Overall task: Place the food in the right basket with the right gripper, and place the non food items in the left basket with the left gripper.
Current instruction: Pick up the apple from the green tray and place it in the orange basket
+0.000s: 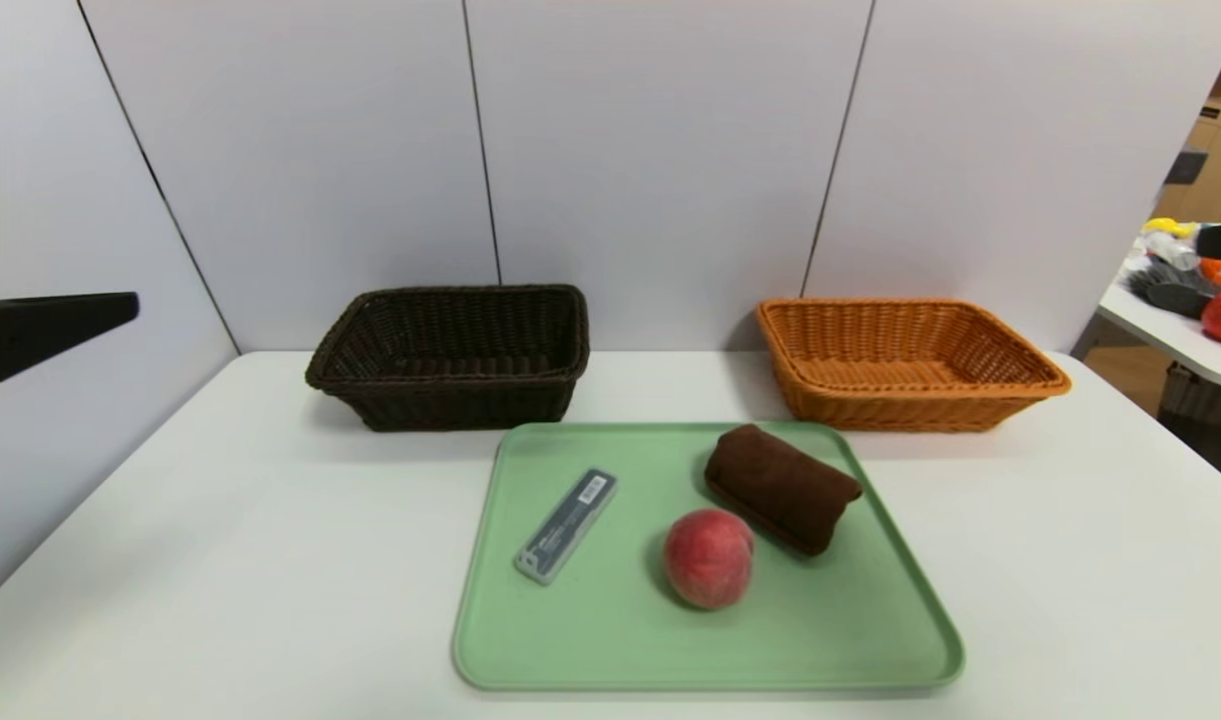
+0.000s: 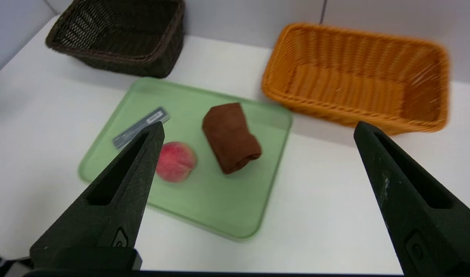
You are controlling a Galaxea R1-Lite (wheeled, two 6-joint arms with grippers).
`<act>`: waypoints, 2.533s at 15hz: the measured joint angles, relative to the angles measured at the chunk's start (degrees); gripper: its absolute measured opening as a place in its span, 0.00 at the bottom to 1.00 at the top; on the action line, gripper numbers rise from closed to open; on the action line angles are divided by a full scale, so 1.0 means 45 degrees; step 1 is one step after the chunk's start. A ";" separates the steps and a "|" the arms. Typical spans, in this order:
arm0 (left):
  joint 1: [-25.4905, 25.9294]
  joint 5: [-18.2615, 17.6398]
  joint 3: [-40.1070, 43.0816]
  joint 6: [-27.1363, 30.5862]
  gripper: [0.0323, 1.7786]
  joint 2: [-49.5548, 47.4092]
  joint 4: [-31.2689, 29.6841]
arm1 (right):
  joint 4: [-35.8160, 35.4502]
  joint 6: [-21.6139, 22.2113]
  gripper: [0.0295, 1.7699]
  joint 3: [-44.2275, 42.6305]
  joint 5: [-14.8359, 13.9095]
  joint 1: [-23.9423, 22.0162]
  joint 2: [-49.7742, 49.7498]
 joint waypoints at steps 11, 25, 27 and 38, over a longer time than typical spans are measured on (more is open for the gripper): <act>-0.3286 0.2135 0.0948 -0.1081 0.95 0.2124 -0.0011 | 0.4754 0.8306 0.96 -0.3790 -0.3067 0.5651 0.6217; -0.3733 0.2146 0.1127 -0.1062 0.95 0.2156 0.0003 | 0.7285 1.0847 0.96 -0.6884 -0.2460 0.7295 1.0939; -0.3749 0.2129 0.1127 -0.1059 0.95 0.2156 -0.0005 | 0.7271 1.0907 0.96 -0.6897 -0.2460 0.7141 1.1546; -0.3909 0.2086 0.1195 -0.1059 0.95 0.2173 -0.0016 | 0.6965 1.1091 0.96 -0.6927 -0.2571 0.6775 1.3028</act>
